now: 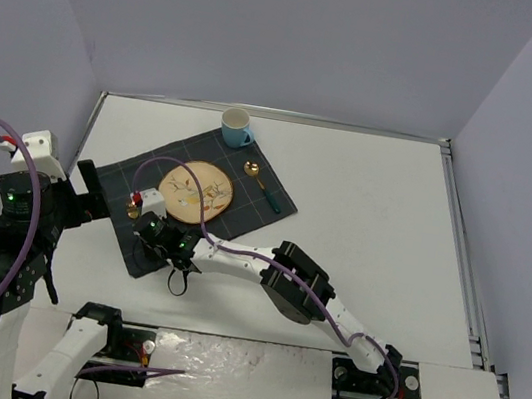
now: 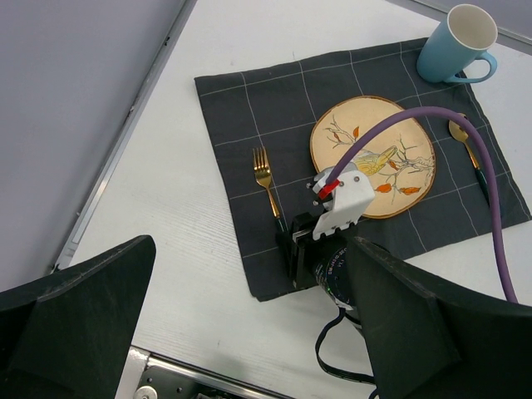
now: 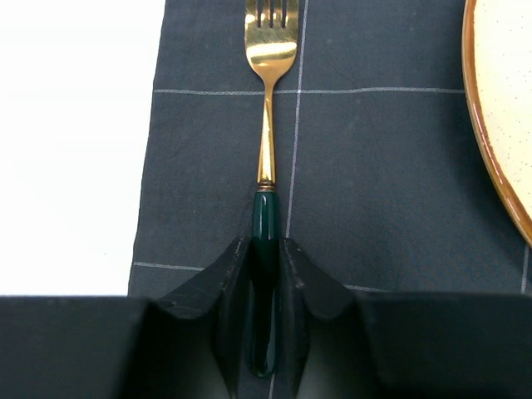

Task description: Set the dinner table for one person

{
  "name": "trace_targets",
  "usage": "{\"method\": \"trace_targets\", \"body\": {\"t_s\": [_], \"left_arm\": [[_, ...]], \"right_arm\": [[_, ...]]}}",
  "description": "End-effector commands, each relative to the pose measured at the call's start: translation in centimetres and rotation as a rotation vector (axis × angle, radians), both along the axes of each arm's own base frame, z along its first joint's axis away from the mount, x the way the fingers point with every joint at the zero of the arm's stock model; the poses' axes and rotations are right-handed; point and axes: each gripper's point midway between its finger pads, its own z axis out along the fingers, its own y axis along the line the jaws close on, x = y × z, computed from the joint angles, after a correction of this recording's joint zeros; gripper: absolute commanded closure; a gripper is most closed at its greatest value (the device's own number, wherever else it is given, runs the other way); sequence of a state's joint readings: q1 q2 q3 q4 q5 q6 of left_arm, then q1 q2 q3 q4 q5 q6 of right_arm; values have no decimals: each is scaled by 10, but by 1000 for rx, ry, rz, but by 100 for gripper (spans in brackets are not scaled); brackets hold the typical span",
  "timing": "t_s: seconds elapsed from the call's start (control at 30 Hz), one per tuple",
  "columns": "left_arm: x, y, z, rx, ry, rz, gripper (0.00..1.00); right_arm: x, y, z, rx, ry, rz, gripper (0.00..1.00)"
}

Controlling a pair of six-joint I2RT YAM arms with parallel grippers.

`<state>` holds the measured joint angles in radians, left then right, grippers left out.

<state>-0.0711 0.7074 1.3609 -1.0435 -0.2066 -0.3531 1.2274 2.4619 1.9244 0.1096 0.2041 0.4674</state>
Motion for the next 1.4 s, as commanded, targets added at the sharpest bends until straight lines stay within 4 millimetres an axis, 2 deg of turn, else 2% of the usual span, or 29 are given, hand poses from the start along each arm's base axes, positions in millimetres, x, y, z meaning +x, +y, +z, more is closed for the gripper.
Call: {"method": "trace_targets", "body": {"t_s": [0.0, 0.07, 0.27, 0.3, 0.37, 0.47, 0.53, 0.57, 0.73, 0.8, 0.83, 0.93, 0.97, 1.13, 1.27, 1.37], "left_arm": [[8, -2, 12, -2, -45, -8, 3], [8, -2, 13, -3, -47, -10, 3], [6, -2, 20, -7, -63, -11, 3], [6, -2, 21, -8, -63, -10, 3], [5, -2, 23, -7, -70, -11, 3], [6, -3, 26, -8, -82, -13, 3], [6, -2, 30, 1, -89, -17, 3], [6, -2, 31, 6, -91, -21, 3], [4, 1, 35, 39, -101, -28, 3], [3, 2, 36, 53, -106, -33, 3], [3, 2, 37, 58, -111, -31, 3], [1, 5, 39, 66, -134, -21, 3], [1, 5, 37, 67, -133, -22, 3], [-3, 13, 29, 92, -131, 15, 3], [-8, 23, 21, 124, -131, 59, 3], [-12, 27, 15, 127, -141, 91, 3]], "right_arm": [[4, 16, 50, 113, -50, 5, 73], [4, 16, 62, 139, -62, 9, 65], [7, 6, 114, 184, -148, 4, 52], [9, 0, 120, 178, -175, -3, 50], [14, -15, 156, 206, -235, -30, 46], [22, -39, 179, 187, -316, -69, 41], [33, -69, 200, 169, -386, -129, 38], [41, -86, 217, 182, -411, -164, 36], [69, -165, 227, 160, -440, -283, 27], [79, -201, 250, 188, -465, -343, 24], [79, -218, 254, 184, -476, -365, 23], [87, -287, 260, 142, -521, -482, 20], [84, -306, 273, 158, -542, -510, 19], [73, -415, 303, 136, -635, -709, 13], [47, -480, 317, 113, -671, -842, 6], [24, -511, 324, 151, -681, -910, 0]]}}
